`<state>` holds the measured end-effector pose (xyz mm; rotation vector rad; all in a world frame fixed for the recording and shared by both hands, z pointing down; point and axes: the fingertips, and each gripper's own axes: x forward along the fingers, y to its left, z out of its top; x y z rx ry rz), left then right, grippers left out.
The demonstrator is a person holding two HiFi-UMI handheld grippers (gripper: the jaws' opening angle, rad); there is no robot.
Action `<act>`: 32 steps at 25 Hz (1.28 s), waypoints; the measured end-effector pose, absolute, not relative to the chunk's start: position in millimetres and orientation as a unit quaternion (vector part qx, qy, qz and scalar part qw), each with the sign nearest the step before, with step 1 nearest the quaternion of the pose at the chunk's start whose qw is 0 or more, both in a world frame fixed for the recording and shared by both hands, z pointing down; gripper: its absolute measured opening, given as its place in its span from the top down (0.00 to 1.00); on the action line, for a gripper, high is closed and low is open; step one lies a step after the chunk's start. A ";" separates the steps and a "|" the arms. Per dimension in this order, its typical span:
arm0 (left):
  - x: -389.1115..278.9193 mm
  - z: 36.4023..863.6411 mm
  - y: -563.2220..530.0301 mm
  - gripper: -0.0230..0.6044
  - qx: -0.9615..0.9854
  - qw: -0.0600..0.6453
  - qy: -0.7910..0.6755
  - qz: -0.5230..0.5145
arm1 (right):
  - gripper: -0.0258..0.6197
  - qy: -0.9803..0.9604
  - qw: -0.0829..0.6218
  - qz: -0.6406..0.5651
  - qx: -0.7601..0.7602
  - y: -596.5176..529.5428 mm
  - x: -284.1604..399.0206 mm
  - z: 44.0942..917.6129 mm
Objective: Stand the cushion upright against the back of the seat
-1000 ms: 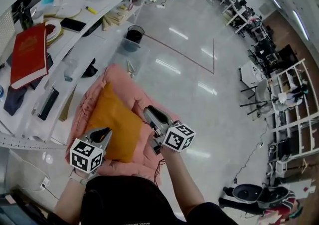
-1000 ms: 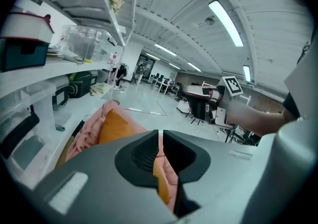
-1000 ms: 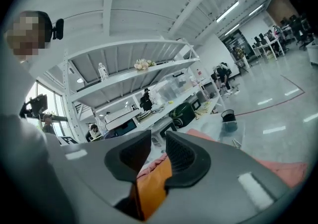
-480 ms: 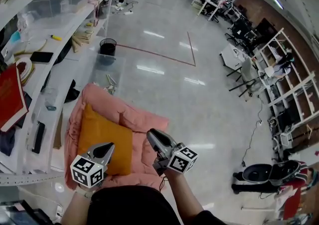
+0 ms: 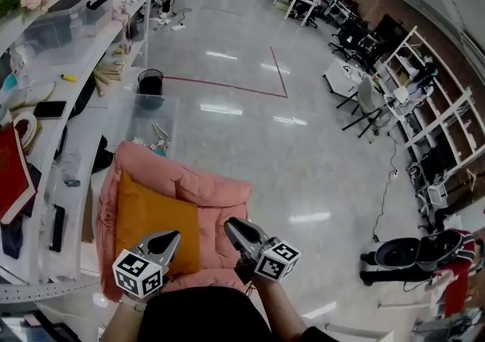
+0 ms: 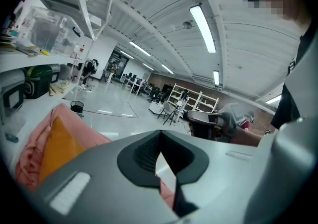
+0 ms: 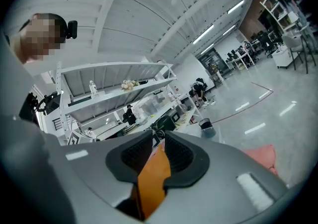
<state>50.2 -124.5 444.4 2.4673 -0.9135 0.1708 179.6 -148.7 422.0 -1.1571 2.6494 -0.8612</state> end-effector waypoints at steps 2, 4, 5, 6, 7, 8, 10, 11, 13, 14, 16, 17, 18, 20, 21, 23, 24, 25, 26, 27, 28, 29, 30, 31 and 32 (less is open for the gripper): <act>53.4 444.7 -123.3 0.94 0.907 0.251 -0.332 0.065 | 0.84 0.875 0.067 -0.285 -0.385 -143.0 183.0 423.2; 56.7 444.0 -122.2 0.94 0.908 0.251 -0.328 0.066 | 0.84 0.875 0.071 -0.283 -0.387 -137.3 186.7 422.8; 58.4 443.7 -121.4 0.94 0.909 0.251 -0.326 0.067 | 0.84 0.875 0.072 -0.281 -0.387 -134.6 188.0 421.7; 59.9 443.4 -120.3 0.94 0.909 0.251 -0.325 0.068 | 0.84 0.876 0.073 -0.279 -0.387 -131.9 188.7 420.0; 61.4 443.2 -119.0 0.94 0.910 0.251 -0.323 0.069 | 0.85 0.877 0.073 -0.277 -0.386 -129.2 188.9 418.5; 62.8 443.3 -117.6 0.94 0.911 0.251 -0.321 0.071 | 0.85 0.877 0.072 -0.276 -0.387 -126.8 188.8 417.3; 65.6 444.2 -114.6 0.94 0.911 0.251 -0.318 0.074 | 0.85 0.877 0.071 -0.278 -0.386 -122.7 188.5 417.1; 67.2 444.9 -113.3 0.94 0.912 0.250 -0.316 0.076 | 0.85 0.876 0.072 -0.281 -0.385 -121.5 188.8 418.0; 70.1 446.5 -111.6 0.94 0.913 0.249 -0.312 0.080 | 0.86 0.875 0.078 -0.286 -0.383 -120.3 189.3 420.1; 71.3 447.2 -110.8 0.94 0.914 0.248 -0.311 0.082 | 0.86 0.874 0.079 -0.288 -0.383 -119.7 189.4 420.9; 72.6 448.3 -109.3 0.94 0.913 0.250 -0.311 0.084 | 0.86 0.874 0.080 -0.290 -0.381 -118.3 189.3 421.9; 73.2 448.4 -108.5 0.94 0.912 0.251 -0.312 0.084 | 0.86 0.874 0.079 -0.291 -0.381 -117.7 189.5 422.1; 74.0 448.5 -107.7 0.94 0.912 0.253 -0.313 0.084 | 0.86 0.874 0.079 -0.292 -0.380 -117.1 190.1 422.1; 76.1 449.1 -105.3 0.94 0.911 0.256 -0.313 0.083 | 0.86 0.874 0.078 -0.293 -0.380 -116.2 192.1 422.1; 76.7 449.8 -103.9 0.94 0.910 0.258 -0.312 0.083 | 0.86 0.874 0.078 -0.294 -0.380 -116.0 192.6 422.1; 77.0 451.4 -102.0 0.94 0.910 0.261 -0.312 0.085 | 0.86 0.873 0.079 -0.294 -0.380 -116.5 192.6 422.0; 77.0 452.1 -101.3 0.94 0.909 0.263 -0.312 0.084 | 0.86 0.873 0.079 -0.295 -0.379 -117.0 192.4 422.0; 76.9 452.8 -100.8 0.94 0.909 0.265 -0.312 0.083 | 0.86 0.873 0.079 -0.296 -0.379 -117.3 191.9 422.4; 76.6 453.7 -100.4 0.94 0.908 0.266 -0.313 0.082 | 0.86 0.874 0.079 -0.297 -0.377 -117.5 191.0 423.2; 75.9 454.8 -100.1 0.94 0.907 0.269 -0.314 0.080 | 0.86 0.874 0.077 -0.299 -0.375 -117.5 189.3 424.3; 74.9 455.9 -99.7 0.94 0.906 0.271 -0.315 0.080 | 0.86 0.875 0.075 -0.301 -0.372 -117.2 186.8 425.6; 73.4 456.6 -99.5 0.94 0.905 0.271 -0.316 0.080 | 0.86 0.876 0.072 -0.302 -0.369 -117.0 183.6 426.6; 71.2 456.6 -99.7 0.94 0.905 0.271 -0.318 0.080 | 0.86 0.878 0.069 -0.302 -0.365 -117.1 179.8 427.3; 68.3 456.2 -100.5 0.94 0.904 0.269 -0.321 0.080 | 0.86 0.879 0.066 -0.303 -0.362 -117.4 175.8 427.8; 65.0 455.7 -101.5 0.94 0.903 0.268 -0.325 0.079 | 0.86 0.880 0.065 -0.305 -0.359 -117.7 172.3 428.2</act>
